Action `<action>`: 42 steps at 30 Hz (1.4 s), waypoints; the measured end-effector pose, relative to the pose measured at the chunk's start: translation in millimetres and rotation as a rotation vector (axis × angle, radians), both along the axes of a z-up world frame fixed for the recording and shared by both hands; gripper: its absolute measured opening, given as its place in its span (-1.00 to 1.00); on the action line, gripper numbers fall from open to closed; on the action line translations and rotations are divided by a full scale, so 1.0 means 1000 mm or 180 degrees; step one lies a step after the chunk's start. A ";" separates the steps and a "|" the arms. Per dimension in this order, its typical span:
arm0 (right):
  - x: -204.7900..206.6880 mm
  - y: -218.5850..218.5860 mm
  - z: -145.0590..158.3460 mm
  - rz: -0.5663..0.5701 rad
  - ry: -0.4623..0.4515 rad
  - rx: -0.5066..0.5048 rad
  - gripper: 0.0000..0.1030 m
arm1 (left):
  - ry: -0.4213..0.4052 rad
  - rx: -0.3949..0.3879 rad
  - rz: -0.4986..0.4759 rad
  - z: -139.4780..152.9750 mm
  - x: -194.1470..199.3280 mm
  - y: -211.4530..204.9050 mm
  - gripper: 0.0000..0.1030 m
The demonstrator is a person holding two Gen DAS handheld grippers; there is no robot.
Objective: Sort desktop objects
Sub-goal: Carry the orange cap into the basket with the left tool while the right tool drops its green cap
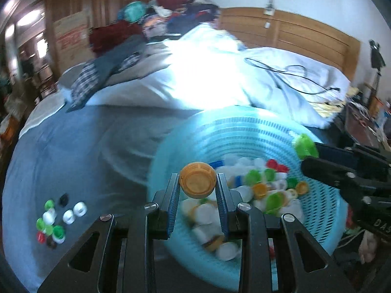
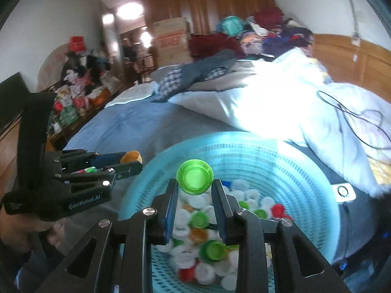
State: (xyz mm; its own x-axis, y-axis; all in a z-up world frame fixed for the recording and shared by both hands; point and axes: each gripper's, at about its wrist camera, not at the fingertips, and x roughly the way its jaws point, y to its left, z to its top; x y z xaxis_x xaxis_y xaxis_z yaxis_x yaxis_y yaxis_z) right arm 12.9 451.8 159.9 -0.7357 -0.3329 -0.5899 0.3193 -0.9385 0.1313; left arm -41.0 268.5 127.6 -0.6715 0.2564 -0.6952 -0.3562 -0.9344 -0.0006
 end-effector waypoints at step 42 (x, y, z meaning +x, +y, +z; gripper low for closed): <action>0.000 0.003 -0.009 -0.0068 -0.0053 -0.0027 -0.30 | -0.0122 -0.0095 -0.0143 -0.004 0.002 0.033 -0.47</action>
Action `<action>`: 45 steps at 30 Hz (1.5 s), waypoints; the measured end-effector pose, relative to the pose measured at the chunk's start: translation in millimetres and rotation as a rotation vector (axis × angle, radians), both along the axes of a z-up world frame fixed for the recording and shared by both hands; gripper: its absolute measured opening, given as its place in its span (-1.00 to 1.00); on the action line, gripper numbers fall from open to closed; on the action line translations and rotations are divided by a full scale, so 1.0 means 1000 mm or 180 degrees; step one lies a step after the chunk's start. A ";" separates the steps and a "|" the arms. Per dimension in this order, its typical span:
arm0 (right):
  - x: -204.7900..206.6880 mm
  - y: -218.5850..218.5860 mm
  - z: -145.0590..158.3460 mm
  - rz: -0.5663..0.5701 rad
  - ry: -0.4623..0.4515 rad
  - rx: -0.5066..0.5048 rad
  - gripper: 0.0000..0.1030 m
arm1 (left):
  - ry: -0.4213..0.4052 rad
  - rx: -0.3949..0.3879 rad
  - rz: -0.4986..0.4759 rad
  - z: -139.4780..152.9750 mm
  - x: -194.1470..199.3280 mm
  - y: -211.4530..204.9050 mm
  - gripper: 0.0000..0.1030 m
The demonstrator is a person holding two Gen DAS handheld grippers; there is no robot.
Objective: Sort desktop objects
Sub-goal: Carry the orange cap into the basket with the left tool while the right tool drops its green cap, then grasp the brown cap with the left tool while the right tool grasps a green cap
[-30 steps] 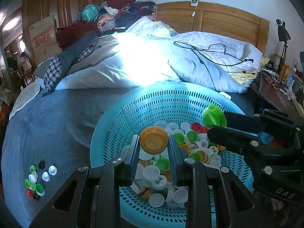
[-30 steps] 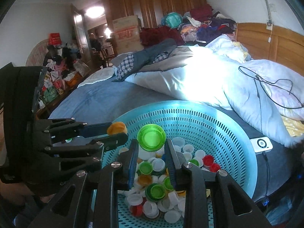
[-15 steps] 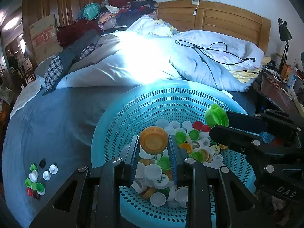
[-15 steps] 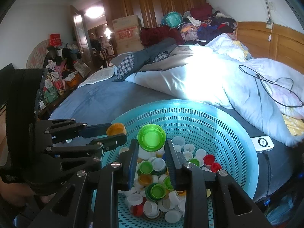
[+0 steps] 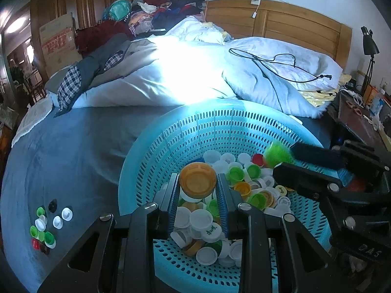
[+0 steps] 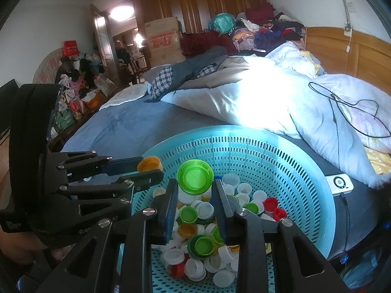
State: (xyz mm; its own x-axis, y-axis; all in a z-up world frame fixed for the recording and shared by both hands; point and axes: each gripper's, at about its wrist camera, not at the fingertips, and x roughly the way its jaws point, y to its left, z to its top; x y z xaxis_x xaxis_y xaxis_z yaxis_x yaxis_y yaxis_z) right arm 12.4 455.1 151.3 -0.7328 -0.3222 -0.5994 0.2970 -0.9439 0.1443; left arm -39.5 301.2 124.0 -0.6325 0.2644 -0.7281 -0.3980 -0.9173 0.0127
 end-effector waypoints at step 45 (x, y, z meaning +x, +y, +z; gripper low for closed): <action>0.005 -0.091 -0.010 0.0685 -0.0034 0.0128 0.61 | -0.0464 0.0626 0.1448 -0.117 0.037 -0.306 0.28</action>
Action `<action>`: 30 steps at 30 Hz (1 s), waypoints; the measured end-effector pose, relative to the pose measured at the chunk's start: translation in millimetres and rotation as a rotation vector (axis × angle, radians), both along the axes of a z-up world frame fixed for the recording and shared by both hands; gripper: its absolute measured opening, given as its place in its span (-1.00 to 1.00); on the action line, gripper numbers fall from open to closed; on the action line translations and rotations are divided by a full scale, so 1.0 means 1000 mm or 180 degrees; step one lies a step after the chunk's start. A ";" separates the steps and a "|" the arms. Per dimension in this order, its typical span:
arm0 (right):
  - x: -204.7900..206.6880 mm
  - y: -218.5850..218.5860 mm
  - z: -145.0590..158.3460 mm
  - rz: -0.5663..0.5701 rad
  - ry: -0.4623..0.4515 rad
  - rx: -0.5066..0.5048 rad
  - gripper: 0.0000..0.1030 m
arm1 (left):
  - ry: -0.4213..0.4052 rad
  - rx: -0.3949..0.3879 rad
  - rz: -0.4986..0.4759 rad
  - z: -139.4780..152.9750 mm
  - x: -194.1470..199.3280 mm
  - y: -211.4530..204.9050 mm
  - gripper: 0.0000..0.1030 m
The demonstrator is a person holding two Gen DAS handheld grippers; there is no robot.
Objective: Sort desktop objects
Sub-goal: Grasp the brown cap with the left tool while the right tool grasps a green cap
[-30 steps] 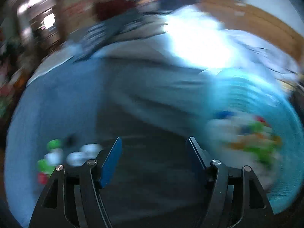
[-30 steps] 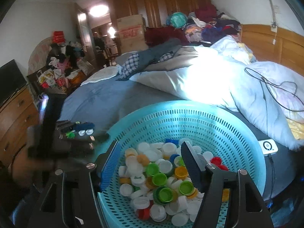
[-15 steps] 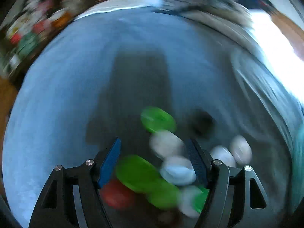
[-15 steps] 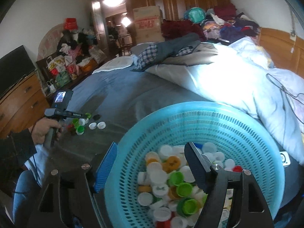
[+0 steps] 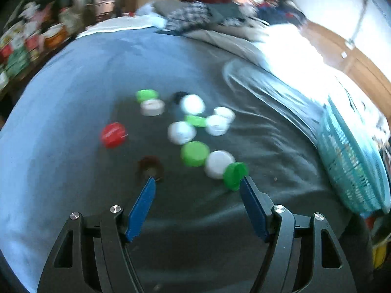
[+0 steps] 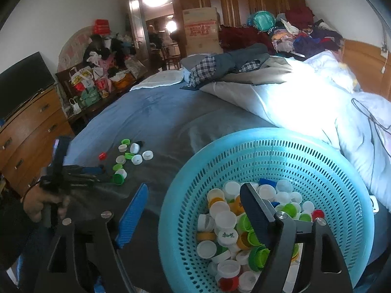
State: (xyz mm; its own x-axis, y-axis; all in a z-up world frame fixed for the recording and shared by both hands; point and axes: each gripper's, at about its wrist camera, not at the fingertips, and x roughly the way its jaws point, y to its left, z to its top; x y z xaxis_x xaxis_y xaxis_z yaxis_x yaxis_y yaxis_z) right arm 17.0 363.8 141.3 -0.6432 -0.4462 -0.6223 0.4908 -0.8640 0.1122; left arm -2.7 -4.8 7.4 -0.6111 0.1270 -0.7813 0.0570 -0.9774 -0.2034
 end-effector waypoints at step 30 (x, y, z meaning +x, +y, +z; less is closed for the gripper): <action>0.015 -0.121 -0.053 0.0895 -0.0359 0.0221 0.56 | 0.0152 0.0008 0.0151 -0.025 -0.009 -0.046 0.08</action>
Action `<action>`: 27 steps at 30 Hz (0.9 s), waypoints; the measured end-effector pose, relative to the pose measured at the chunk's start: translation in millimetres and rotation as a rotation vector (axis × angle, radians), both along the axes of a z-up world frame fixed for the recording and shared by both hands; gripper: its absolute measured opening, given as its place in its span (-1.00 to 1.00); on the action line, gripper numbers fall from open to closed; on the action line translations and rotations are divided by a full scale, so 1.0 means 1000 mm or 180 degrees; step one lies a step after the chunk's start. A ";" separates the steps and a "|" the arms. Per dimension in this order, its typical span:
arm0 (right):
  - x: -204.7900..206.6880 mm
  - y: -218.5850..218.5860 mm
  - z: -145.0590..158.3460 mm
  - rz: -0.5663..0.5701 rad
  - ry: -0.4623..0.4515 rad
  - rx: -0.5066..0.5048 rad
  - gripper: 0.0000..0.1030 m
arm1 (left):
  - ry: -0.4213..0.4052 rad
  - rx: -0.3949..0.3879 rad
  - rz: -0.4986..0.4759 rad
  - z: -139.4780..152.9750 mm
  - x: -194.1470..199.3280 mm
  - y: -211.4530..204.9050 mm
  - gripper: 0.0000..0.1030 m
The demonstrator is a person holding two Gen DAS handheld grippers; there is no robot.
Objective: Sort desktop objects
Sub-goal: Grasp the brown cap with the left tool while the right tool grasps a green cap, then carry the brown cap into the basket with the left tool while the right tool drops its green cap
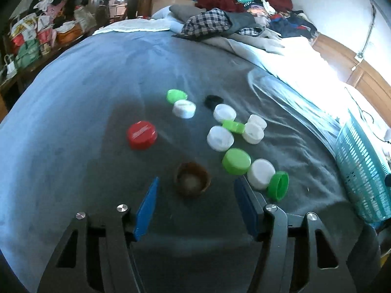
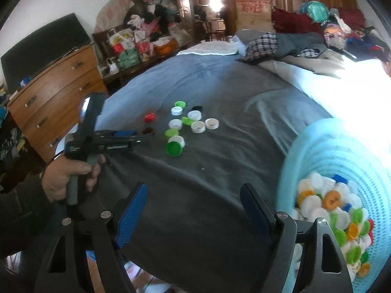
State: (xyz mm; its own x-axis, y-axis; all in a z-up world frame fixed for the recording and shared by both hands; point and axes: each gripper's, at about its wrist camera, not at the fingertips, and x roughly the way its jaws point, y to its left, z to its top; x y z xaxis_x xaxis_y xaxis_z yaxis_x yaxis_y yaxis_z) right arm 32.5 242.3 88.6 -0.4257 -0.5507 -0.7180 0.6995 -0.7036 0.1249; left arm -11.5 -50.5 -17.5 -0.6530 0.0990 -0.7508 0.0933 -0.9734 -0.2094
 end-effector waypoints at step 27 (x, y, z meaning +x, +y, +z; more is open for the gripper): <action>-0.078 -0.110 -0.077 0.0033 -0.0269 0.0143 -0.39 | 0.0075 0.0085 0.0265 0.006 0.018 -0.019 -0.52</action>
State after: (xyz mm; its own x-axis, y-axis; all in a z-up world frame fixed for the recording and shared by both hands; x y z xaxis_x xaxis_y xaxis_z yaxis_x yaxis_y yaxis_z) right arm -45.3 131.9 11.4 -0.3571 -0.5212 -0.7752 0.6950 -0.7027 0.1523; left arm 6.4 -69.1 -11.9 -0.6773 0.0633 -0.7329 0.1683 -0.9565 -0.2382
